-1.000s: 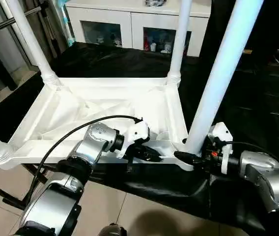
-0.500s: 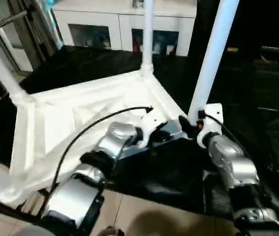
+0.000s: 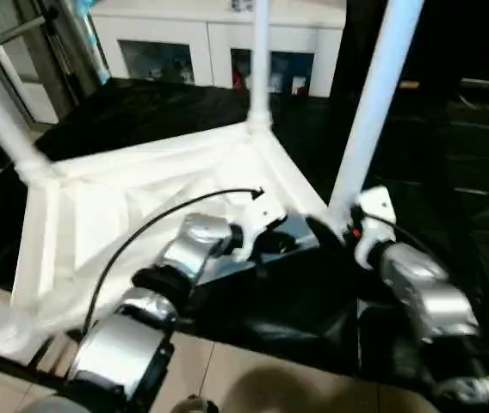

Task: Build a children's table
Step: Rotate leg to tighten

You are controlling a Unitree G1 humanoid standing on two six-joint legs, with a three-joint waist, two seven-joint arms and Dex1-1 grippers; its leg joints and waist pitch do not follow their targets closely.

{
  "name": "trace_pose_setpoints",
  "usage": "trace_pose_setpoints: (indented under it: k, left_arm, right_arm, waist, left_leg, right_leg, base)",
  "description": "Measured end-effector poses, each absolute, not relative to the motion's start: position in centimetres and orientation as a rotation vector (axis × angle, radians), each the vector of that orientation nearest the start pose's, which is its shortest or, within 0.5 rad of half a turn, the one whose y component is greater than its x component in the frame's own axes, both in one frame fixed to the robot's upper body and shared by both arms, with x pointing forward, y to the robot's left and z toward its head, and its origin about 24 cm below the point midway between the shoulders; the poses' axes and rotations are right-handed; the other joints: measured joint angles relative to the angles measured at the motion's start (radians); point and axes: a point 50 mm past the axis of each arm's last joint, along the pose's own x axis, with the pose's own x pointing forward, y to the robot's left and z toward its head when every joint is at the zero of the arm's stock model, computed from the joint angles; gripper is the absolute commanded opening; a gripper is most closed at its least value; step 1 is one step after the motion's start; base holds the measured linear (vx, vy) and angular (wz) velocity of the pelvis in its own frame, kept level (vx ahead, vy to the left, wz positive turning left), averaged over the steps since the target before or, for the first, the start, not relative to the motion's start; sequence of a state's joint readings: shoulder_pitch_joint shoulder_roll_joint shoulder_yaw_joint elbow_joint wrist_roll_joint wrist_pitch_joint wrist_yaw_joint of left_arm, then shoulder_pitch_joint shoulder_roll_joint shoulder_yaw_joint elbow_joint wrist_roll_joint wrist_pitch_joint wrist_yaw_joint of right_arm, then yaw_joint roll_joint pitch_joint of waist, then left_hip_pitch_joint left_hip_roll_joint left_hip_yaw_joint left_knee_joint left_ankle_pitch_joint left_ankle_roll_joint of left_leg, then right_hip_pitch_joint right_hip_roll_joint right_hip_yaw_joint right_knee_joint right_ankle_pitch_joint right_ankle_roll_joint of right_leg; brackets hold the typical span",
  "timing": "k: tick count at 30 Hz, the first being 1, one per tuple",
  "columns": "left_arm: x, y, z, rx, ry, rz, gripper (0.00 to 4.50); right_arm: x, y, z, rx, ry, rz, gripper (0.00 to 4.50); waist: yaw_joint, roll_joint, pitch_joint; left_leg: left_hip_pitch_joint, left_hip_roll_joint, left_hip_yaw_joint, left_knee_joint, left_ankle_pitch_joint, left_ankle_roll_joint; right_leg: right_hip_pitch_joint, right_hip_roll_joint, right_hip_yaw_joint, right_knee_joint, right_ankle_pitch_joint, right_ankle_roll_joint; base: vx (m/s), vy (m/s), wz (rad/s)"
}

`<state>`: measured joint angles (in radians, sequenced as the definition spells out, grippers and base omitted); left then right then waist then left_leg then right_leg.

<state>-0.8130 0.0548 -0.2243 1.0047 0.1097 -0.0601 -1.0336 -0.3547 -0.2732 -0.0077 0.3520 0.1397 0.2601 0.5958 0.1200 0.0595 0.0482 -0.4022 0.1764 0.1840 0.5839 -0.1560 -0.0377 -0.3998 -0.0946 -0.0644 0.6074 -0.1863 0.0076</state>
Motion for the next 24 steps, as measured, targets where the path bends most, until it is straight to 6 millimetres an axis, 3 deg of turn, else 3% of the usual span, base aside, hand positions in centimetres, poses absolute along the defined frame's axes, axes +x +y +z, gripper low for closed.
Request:
trace_pose_setpoints:
  k: [5,9,11,20,24]
  left_arm:
    - [33.0,6.0,4.8,0.344,0.337,-1.449,0.00]
    - [32.5,6.8,4.8,0.338,0.341,-1.515,0.00]
    - [32.3,7.1,4.8,0.338,0.345,-1.548,0.00]
    - [32.0,7.8,4.9,0.349,0.352,-1.592,0.00]
    - [31.9,8.0,4.9,0.353,0.348,-1.595,0.00]
  right_arm:
    - [29.1,-18.1,4.4,-0.062,0.314,0.775,3.84]
    - [28.1,-18.7,4.8,-0.079,0.339,0.895,3.84]
    - [27.6,-18.9,5.0,-0.076,0.349,0.937,3.58]
    - [27.2,-18.8,5.0,-0.044,0.364,0.994,2.88]
    - [27.0,-18.4,5.0,-0.039,0.369,1.007,2.81]
  waist:
    - [0.021,0.000,0.000]
    - [0.027,0.000,0.000]
    - [0.033,0.000,0.001]
    - [0.041,-0.001,0.001]
    - [0.042,-0.001,0.001]
  left_leg:
    - [0.000,0.000,0.000,0.002,0.000,0.000]
    - [0.000,0.000,0.000,0.001,0.000,0.000]
    - [0.000,0.001,0.000,0.001,0.000,0.000]
    - [0.000,0.001,0.000,0.002,0.000,0.000]
    - [0.000,0.001,0.000,0.002,0.000,0.000]
  right_leg:
    - [0.000,0.000,0.000,0.000,0.000,-0.001]
    - [0.000,0.000,0.000,0.001,0.000,-0.001]
    - [0.000,0.000,0.000,0.001,0.000,-0.001]
    - [0.000,0.000,0.000,0.002,0.001,-0.001]
    - [0.000,0.000,0.000,0.002,0.000,-0.001]
  base:
    - [0.000,0.000,0.00]
    - [0.000,0.000,0.00]
    - [0.000,0.000,0.00]
    - [0.000,0.000,0.00]
    - [0.000,0.000,0.00]
